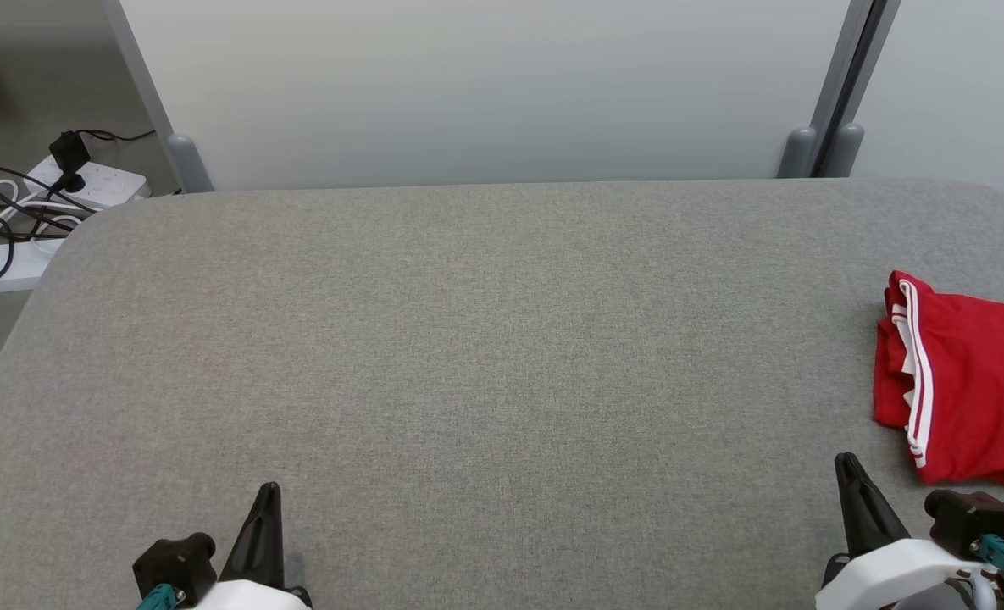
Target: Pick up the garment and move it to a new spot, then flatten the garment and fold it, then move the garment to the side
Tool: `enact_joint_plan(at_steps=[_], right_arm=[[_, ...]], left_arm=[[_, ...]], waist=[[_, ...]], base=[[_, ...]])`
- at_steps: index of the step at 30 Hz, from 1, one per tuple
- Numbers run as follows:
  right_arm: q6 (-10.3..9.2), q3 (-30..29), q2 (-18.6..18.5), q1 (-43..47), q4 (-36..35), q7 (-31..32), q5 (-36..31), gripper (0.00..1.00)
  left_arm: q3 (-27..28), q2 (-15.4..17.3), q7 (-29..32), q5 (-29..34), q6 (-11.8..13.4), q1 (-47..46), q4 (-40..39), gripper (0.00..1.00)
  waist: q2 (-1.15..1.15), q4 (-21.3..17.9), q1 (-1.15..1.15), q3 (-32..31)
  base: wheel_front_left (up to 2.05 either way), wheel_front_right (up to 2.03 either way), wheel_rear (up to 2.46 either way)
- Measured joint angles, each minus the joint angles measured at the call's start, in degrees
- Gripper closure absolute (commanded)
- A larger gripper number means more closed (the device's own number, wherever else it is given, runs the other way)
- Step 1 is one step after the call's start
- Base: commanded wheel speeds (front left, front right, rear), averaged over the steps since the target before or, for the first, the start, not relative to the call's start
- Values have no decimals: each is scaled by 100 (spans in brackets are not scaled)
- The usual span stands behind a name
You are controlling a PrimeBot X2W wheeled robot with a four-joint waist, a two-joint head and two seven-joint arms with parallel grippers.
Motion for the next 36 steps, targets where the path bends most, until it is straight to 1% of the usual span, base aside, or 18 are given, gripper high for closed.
enact_joint_plan(at_steps=[8,10,36], right_arm=[[0,-107,29,1,-53,114,571,100],[0,-121,30,1,-59,154,644,100],[-1,-327,62,1,-353,576,2347,100]], left_arm=[[44,1,130,-583,-74,-4,-78,100],[52,0,136,-642,-74,-5,-85,100],[200,5,583,-2366,-186,-41,-202,100]], waist=[[0,1,-1,9],[0,1,0,10],[0,4,-1,31]], base=[[0,0,0],[0,0,0],[0,0,0]])
